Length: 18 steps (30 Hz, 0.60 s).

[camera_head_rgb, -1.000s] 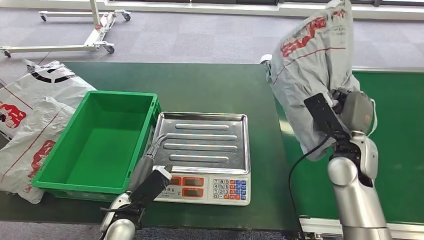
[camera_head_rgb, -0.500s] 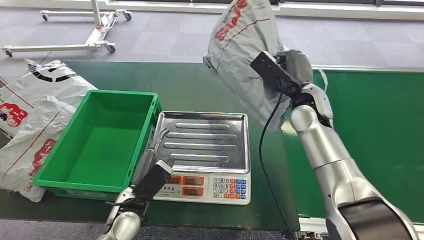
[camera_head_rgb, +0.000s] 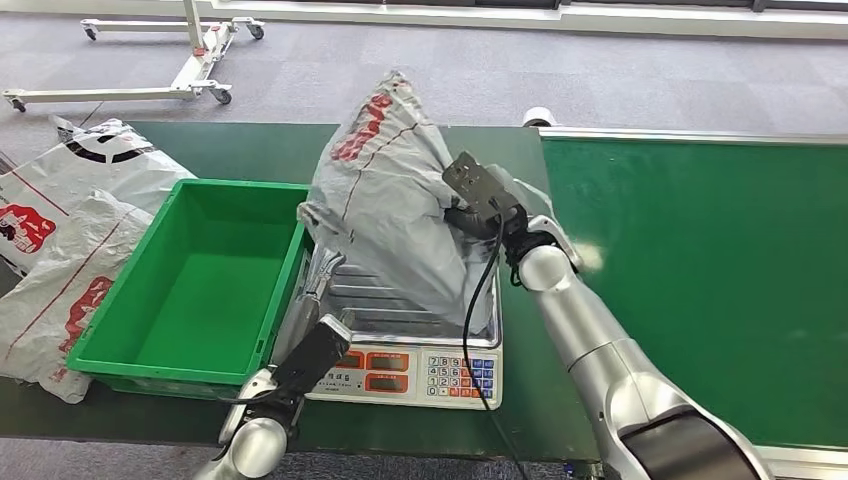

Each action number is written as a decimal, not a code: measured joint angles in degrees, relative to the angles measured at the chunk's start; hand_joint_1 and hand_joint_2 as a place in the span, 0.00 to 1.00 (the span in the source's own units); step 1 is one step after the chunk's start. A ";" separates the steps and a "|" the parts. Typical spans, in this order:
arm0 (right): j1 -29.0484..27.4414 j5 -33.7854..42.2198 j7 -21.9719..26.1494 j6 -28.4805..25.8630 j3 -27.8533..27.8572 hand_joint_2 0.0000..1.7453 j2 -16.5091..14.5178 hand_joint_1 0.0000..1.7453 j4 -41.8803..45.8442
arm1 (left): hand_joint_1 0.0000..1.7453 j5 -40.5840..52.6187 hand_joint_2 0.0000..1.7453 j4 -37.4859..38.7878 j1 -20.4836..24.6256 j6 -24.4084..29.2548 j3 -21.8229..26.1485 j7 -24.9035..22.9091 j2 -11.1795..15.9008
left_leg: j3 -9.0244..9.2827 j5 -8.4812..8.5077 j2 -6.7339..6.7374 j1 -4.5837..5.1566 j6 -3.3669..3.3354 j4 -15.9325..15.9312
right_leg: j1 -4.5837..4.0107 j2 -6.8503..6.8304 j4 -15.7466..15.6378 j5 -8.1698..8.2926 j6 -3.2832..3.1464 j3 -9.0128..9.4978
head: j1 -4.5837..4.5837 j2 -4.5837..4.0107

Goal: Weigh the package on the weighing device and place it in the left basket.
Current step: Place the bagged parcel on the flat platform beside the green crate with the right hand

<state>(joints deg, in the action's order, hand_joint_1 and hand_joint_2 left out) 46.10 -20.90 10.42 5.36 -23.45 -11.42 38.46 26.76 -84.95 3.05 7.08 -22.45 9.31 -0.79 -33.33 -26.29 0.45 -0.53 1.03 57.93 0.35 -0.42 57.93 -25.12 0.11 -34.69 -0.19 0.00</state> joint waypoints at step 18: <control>-5.54 10.82 -5.14 1.30 -2.94 1.00 -1.25 1.00 4.55 | 0.00 -1.37 0.00 -0.42 0.18 -0.46 0.00 0.11 0.26 | -0.01 0.00 0.00 0.01 0.00 0.01 | 0.05 0.00 0.00 0.00 -0.01 -0.03 | 0.01 0.00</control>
<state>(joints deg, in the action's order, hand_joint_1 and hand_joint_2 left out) 40.57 -10.08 5.27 6.66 -26.39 -12.67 43.01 25.39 -85.36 3.23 6.62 -22.45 9.42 -0.52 -33.34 -26.29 0.45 -0.52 1.02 57.94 0.39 -0.42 57.93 -25.12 0.10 -34.73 -0.18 0.00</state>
